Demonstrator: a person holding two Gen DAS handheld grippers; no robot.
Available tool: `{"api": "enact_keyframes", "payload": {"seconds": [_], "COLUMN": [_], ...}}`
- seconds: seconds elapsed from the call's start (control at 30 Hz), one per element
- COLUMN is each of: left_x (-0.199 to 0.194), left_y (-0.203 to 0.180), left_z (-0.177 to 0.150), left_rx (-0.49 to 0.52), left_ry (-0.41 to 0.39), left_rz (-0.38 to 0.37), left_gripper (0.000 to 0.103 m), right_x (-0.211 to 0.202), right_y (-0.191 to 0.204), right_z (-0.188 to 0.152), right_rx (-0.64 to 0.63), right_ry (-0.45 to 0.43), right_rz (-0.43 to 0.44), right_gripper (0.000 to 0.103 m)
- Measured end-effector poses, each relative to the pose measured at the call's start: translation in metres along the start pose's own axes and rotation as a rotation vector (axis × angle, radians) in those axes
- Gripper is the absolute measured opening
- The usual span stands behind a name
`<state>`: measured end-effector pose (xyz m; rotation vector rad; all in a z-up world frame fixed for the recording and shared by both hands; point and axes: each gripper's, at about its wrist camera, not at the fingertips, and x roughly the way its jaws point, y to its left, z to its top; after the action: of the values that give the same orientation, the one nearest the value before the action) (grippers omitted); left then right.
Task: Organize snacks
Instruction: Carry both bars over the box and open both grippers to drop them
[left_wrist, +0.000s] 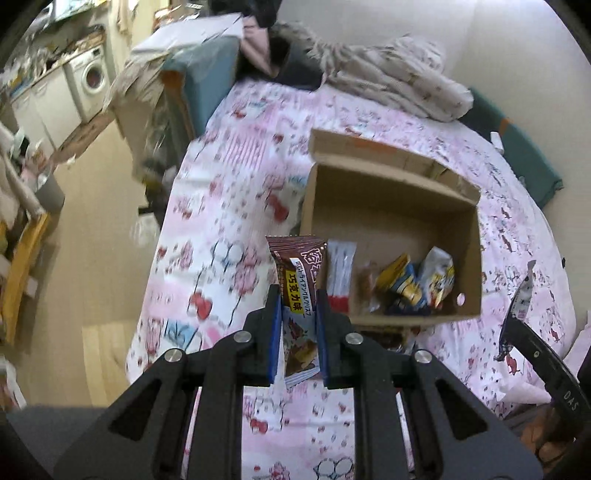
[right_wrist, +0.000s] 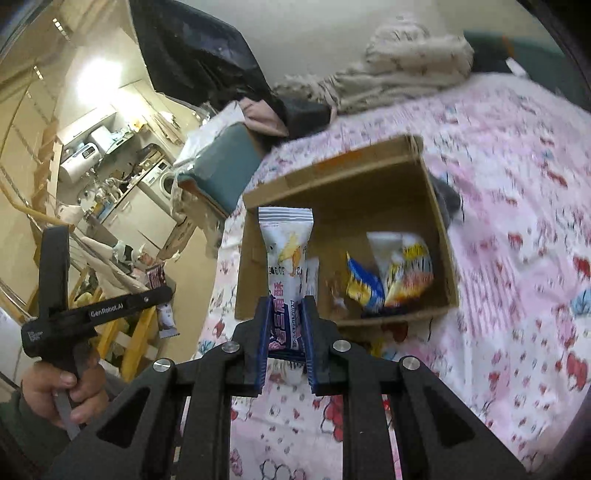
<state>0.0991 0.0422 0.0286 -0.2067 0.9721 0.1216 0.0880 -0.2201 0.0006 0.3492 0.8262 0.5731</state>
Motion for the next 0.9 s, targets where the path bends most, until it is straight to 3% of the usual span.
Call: {"api": "enact_keyframes", "payload": {"seconds": [0.57,0.9], "left_x": [0.035,0.086], "left_y": [-0.045,-0.056], "left_z": [0.06,0.054], "left_rx": [0.109,0.144], "left_ry": [-0.066,-0.019], "left_rz": [-0.019,-0.032], "left_gripper": [0.014,0.014], "right_x": [0.04,0.088], "right_y": [-0.021,-0.051], "right_z": [0.077,0.064], "right_rx": [0.002,0.06], "right_ry": [-0.035,0.053], "right_rz": [-0.025,-0.035], "right_gripper": [0.017,0.018]}}
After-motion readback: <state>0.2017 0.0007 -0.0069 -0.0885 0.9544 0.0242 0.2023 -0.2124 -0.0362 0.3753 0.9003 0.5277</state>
